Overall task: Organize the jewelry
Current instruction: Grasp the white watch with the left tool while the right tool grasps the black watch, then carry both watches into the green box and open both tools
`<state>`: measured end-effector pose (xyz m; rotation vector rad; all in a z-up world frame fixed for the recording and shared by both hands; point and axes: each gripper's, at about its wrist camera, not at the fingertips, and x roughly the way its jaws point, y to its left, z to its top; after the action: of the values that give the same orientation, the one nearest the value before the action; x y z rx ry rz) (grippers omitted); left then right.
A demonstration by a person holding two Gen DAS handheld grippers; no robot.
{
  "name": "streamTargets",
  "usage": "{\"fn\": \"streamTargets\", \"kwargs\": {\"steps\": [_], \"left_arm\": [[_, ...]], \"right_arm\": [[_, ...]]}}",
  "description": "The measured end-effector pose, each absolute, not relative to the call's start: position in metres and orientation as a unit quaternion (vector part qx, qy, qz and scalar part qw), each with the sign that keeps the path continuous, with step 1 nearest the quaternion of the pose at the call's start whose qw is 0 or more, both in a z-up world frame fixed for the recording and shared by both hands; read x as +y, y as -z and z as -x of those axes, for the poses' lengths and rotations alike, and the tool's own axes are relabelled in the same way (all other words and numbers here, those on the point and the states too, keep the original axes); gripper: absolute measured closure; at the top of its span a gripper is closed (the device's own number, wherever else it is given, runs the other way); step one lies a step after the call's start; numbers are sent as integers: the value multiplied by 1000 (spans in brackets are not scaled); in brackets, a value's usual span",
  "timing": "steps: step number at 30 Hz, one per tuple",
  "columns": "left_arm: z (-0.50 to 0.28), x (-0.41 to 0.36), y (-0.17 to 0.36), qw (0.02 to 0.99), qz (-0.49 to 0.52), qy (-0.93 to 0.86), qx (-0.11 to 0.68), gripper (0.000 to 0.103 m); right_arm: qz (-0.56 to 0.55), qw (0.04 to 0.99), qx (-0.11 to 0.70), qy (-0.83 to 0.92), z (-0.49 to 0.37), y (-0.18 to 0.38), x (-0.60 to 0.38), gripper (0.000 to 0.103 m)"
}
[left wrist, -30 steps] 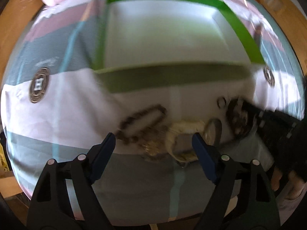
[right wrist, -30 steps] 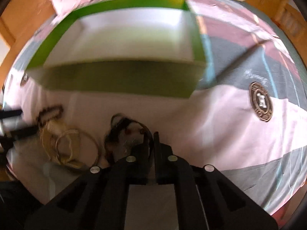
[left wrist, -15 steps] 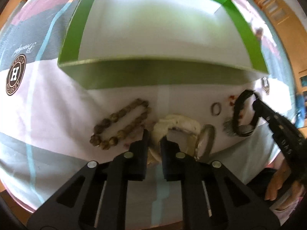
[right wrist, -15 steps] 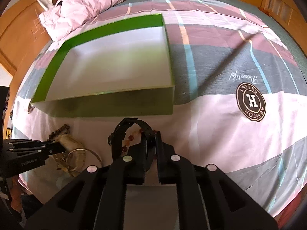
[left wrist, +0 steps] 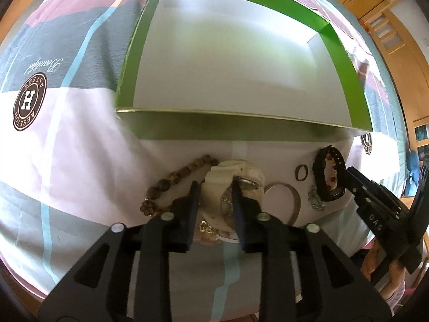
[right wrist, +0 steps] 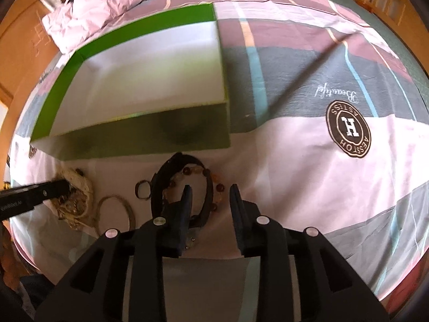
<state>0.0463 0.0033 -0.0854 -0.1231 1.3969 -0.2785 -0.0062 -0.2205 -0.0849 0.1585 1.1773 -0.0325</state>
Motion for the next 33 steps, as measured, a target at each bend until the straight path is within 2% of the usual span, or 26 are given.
{"fn": "streamTargets", "kwargs": {"steps": [5, 6, 7, 10, 20, 33], "left_arm": [[-48, 0, 90, 750, 38, 116, 650, 70], [-48, -2, 91, 749, 36, 115, 651, 74], [-48, -4, 91, 750, 34, 114, 650, 86], [-47, -5, 85, 756, 46, 120, 642, 88], [-40, -20, 40, 796, 55, 147, 585, 88], [-34, -37, 25, 821, 8, 145, 552, 88]], "right_arm": [[-58, 831, 553, 18, 4, 90, -216, 77], [-58, 831, 553, 15, 3, 90, -215, 81], [-57, 830, 554, 10, 3, 90, -215, 94], [-61, 837, 543, 1, 5, 84, -214, 99], [-45, 863, 503, -9, 12, 58, -210, 99], [-42, 867, 496, -31, 15, 61, -205, 99]]}}
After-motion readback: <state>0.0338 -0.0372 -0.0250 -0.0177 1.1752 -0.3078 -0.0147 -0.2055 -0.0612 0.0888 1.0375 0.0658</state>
